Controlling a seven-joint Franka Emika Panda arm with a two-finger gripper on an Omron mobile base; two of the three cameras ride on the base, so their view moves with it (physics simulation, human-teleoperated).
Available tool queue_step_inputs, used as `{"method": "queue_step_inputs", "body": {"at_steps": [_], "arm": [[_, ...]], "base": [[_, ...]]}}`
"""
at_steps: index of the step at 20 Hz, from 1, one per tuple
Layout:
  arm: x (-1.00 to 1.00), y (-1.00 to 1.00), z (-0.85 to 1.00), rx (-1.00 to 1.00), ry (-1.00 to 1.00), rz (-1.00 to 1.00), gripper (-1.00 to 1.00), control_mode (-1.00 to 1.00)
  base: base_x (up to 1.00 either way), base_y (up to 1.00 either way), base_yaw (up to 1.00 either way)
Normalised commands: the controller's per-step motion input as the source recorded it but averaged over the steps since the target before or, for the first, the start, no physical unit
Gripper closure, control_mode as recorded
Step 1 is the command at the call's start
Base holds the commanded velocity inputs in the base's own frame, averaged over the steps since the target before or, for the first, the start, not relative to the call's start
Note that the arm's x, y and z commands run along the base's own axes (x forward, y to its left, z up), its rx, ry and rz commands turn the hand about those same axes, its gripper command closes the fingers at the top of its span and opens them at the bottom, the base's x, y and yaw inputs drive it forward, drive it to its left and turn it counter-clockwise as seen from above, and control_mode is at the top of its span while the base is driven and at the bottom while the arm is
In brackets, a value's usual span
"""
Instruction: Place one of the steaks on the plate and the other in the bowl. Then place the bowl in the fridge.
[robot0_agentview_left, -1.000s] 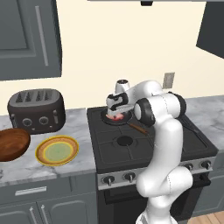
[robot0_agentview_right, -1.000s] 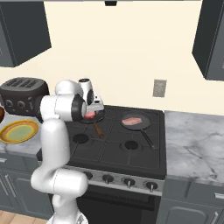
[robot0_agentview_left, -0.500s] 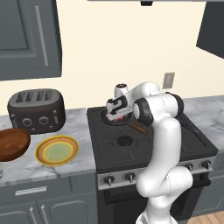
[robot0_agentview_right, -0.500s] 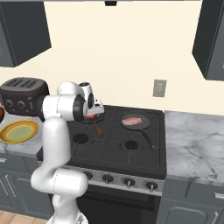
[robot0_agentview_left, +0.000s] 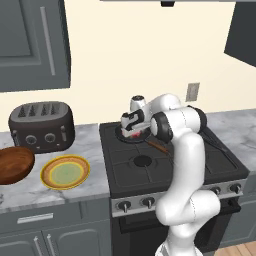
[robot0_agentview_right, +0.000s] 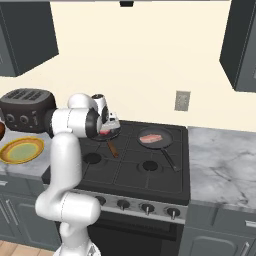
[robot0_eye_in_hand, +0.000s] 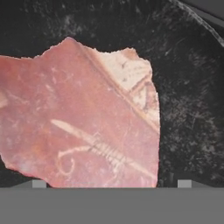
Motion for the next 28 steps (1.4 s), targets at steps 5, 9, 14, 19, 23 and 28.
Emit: {"method": "queue_step_inputs", "body": {"at_steps": [5, 9, 14, 19, 23, 28], "arm": [[0.00, 0.00, -0.01, 0.00, 0.00, 0.00, 1.00, -1.00], [0.00, 0.00, 0.00, 0.00, 0.00, 0.00, 1.00, -1.00], [0.00, 0.00, 0.00, 0.00, 0.00, 0.00, 1.00, -1.00], [-0.05, 0.00, 0.30, 0.07, -0.04, -0.01, 1.00, -1.00], [-0.48, -0.10, 0.85, 0.13, -0.04, -0.09, 1.00, -1.00], [-0.96, -0.29, 0.90, 0.01, 0.00, -0.15, 1.00, -1.00]], "base": [[0.00, 0.00, 0.00], [0.00, 0.00, 0.00], [0.00, 0.00, 0.00], [0.00, 0.00, 0.00], [0.00, 0.00, 0.00], [0.00, 0.00, 0.00]]}}
